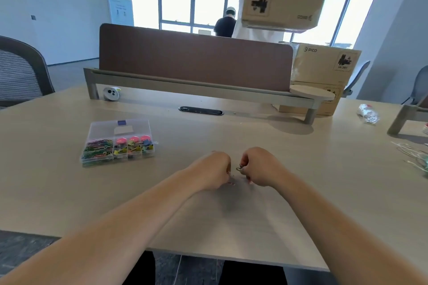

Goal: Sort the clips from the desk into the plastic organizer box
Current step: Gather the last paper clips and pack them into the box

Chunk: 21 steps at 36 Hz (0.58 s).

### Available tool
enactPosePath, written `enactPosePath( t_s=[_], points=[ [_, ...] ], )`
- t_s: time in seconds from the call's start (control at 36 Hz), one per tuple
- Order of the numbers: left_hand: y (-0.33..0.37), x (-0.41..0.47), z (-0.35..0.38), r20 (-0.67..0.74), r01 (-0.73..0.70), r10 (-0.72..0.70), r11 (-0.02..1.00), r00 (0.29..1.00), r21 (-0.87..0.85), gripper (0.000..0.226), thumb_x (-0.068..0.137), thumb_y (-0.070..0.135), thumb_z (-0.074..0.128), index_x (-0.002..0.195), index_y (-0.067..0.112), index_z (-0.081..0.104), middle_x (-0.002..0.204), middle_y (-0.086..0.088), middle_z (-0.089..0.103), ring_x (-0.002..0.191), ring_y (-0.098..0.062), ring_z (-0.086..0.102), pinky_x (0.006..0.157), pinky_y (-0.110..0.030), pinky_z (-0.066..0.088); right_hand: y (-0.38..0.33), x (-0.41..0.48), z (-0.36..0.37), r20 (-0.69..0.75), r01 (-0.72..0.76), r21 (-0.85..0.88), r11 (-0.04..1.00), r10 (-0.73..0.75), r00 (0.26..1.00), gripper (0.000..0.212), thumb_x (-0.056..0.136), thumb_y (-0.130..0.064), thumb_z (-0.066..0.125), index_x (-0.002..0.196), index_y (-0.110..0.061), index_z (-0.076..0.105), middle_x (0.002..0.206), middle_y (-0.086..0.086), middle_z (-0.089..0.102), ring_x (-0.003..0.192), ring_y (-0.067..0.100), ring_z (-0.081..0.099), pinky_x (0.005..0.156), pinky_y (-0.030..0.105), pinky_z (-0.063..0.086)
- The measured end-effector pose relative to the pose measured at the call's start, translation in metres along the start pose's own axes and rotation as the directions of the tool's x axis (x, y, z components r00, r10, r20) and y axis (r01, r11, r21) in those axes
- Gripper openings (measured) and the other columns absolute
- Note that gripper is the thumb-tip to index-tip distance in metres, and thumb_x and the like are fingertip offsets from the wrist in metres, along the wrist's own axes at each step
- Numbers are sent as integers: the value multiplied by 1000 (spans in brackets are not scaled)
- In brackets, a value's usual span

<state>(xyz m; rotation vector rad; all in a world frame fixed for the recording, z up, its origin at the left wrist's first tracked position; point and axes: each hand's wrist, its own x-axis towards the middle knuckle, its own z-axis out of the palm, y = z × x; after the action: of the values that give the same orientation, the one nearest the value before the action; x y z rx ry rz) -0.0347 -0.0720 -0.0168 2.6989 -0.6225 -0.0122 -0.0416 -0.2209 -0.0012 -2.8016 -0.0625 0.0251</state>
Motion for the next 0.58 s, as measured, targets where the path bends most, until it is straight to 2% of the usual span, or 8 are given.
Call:
enactPosePath(
  t_s=[0.22,0.44,0.58],
  points=[
    [4,-4,3,22,-78,76,988,997,130,18,90,22,56,100,11,67,105,-13,65,98,-32,60,76,-31,48,7,0,0,-16,7,8,1000,-7,1000,23,83,-9,61,65,-22,53,59,-1,62,66,21,68,72,31,54],
    [2,-3,1,31,-77,75,992,997,100,18,91,20,59,105,15,69,107,-9,66,96,-27,61,74,-26,44,8,2,1,-7,21,8,1000,-20,1000,24,83,-8,62,66,-22,51,66,2,64,69,23,69,72,32,55],
    [0,-2,1,38,-76,73,994,997,80,19,90,21,61,106,14,69,108,-7,66,97,-25,60,70,-23,39,9,3,2,-5,18,28,999,-18,1000,22,82,-7,59,68,-21,52,62,3,66,62,20,69,70,33,57]
  ],
)
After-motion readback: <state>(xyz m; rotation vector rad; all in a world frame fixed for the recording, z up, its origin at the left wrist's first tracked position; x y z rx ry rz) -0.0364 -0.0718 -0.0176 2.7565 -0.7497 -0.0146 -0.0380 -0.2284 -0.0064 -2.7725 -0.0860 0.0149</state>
